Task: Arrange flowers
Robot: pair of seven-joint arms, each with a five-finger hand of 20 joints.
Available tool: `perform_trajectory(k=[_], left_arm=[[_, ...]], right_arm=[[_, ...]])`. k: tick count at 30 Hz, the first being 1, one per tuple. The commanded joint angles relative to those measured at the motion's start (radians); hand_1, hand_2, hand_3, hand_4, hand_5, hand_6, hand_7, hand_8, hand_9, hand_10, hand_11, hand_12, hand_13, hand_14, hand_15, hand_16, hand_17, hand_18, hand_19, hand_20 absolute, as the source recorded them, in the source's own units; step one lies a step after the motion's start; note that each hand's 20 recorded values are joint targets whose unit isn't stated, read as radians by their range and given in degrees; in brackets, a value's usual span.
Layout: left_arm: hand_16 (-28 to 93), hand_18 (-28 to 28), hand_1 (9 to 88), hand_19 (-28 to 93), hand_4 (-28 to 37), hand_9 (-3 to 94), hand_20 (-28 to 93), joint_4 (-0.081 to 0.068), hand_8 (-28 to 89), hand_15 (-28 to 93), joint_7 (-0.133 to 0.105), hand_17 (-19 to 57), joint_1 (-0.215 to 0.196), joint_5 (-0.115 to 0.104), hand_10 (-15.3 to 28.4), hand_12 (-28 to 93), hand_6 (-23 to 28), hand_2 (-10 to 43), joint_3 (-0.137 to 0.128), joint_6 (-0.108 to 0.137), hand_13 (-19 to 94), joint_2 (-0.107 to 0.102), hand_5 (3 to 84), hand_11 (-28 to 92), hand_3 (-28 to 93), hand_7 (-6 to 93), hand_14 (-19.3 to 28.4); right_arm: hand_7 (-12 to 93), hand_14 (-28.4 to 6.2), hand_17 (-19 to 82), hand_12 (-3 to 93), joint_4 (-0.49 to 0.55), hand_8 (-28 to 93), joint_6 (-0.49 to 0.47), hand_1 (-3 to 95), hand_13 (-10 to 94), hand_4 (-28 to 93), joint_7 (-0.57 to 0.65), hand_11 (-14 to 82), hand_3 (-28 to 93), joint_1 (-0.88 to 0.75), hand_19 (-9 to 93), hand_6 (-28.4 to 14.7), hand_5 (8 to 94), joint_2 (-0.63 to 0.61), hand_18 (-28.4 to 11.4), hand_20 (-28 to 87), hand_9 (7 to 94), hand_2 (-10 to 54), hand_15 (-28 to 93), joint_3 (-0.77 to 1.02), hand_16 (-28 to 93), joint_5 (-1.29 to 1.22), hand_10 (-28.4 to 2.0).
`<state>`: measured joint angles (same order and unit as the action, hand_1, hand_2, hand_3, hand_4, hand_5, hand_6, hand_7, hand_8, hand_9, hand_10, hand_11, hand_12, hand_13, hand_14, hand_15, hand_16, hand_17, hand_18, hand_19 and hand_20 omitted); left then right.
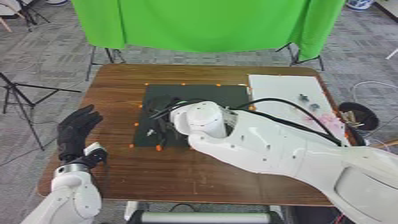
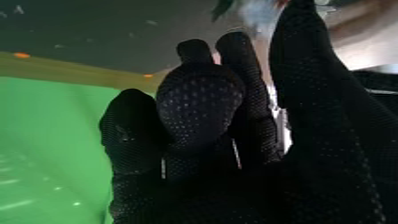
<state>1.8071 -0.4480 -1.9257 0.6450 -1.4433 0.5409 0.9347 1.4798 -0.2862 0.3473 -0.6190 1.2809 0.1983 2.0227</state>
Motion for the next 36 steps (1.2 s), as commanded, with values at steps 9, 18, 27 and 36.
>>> perform_trajectory(k=[9,18,27,36], left_arm=[[-4,11.7,41.9,21,-11.1,54.9,21,0.015,-3,30,0.002,14.4,-0.021,-0.001,13.7,10,2.5,10.9,-0.008,-0.006,47,0.006,53.4,26,70,21.2,16.4],[-4,11.7,42.0,21,-10.9,55.0,21,0.03,-3,30,0.004,14.4,-0.047,0.002,13.6,10,2.5,10.8,-0.03,0.004,47,0.01,53.3,26,70,21.3,16.5],[-4,11.7,42.3,21,-10.9,55.0,21,0.039,-2,30,0.0,14.4,-0.063,0.003,13.7,10,2.4,10.6,-0.043,0.006,47,0.013,53.3,26,70,21.6,16.4],[-4,11.8,42.2,22,-10.7,55.1,21,0.046,-2,30,0.001,14.3,-0.078,0.008,13.7,10,2.4,10.5,-0.053,0.005,47,0.025,53.3,26,70,21.4,16.4]], right_arm=[[19,-2.1,60,18.6,0.023,-9,-0.019,43.2,88,-15,0.012,9.8,72,0.031,93,1.0,59.1,-0.012,-12.8,52,60.1,-9.5,59,0.068,29,-0.036,-13.1],[19,-2.6,60,18.7,0.215,-9,0.027,41.9,88,-15,-0.002,9.6,70,-0.026,93,0.5,58.9,-0.216,-13.1,52,59.9,-9.5,59,0.288,28,-0.054,-13.6],[16,-3.6,59,18.9,0.418,-8,0.132,35.0,87,-17,0.051,9.5,66,-0.208,93,-0.6,59.0,-0.517,-14.2,52,61.4,-9.5,59,0.595,28,-0.017,-14.7],[11,-5.8,57,19.5,0.455,-6,0.092,23.2,86,-27,0.146,9.0,56,-0.517,93,-3.1,58.4,-0.672,-16.5,52,62.9,-9.5,59,0.867,28,0.02,-16.7]])
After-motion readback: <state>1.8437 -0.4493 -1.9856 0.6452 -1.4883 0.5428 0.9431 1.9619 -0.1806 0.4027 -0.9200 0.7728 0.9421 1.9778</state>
